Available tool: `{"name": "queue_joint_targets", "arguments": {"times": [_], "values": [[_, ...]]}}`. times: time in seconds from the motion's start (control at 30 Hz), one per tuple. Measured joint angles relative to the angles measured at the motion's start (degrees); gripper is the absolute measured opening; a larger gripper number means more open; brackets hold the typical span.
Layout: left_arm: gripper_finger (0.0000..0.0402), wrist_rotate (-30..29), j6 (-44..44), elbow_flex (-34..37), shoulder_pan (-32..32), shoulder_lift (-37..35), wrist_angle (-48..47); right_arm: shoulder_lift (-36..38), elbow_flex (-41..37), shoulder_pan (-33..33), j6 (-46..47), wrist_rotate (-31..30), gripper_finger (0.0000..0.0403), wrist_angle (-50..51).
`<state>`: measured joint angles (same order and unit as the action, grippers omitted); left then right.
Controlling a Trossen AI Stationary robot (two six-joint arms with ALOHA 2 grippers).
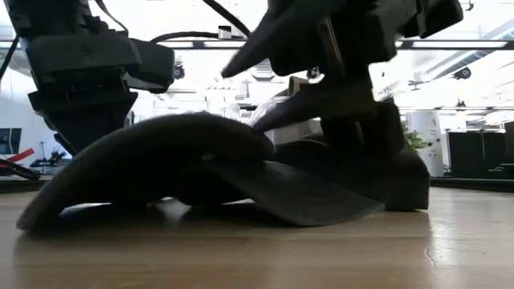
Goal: Pick & Place hat
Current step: Put the left black cap into the left transparent bin
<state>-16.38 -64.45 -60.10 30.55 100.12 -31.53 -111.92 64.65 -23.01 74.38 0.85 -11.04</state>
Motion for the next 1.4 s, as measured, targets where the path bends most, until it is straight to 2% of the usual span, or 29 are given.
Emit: {"name": "queue_joint_targets", "arguments": {"times": [0.13,0.4,0.5,0.67,0.97,1.1,1.23,1.3,1.4], "values": [[0.0218,0.5,-0.6,0.0,0.0,0.0,0.2,-1.3,-0.4,0.4,1.2,-0.4,0.0162,0.1],[0.0218,7.0,-0.4,-0.1,0.3,0.1,5.3,2.5,-2.3,0.5,1.2,-12.6,0.0163,0.2],[0.0218,6.9,-0.5,-0.5,0.2,0.2,8.8,4.1,-2.8,1.0,0.6,-16.1,0.0162,-0.4],[0.0218,5.6,3.0,-0.7,0.2,0.2,18.0,3.8,-2.1,1.3,-0.4,-10.4,0.0162,-2.0],[0.0218,1.3,1.1,-0.7,-0.1,0.2,18.2,3.4,-2.4,1.3,-3.9,-7.3,0.0158,-1.4],[0.0218,1.2,0.2,-2.4,-0.1,0.2,17.7,3.9,-2.2,1.4,-6.2,-7.1,0.0123,-1.2],[0.0218,1.1,0.6,-6.6,0.2,0.1,14.7,5.5,-2.1,1.3,-9.3,-6.9,0.0055,-1.4],[0.0218,1.3,1.4,-9.7,0.3,-0.1,10.4,6.6,-2.1,1.3,-11.3,-6.7,0.0024,-1.2],[0.0218,0.5,1.7,-15.3,0.6,-1.2,0.2,9.1,-2.2,1.5,-14.4,-6.8,0.0016,-1.2]]}}
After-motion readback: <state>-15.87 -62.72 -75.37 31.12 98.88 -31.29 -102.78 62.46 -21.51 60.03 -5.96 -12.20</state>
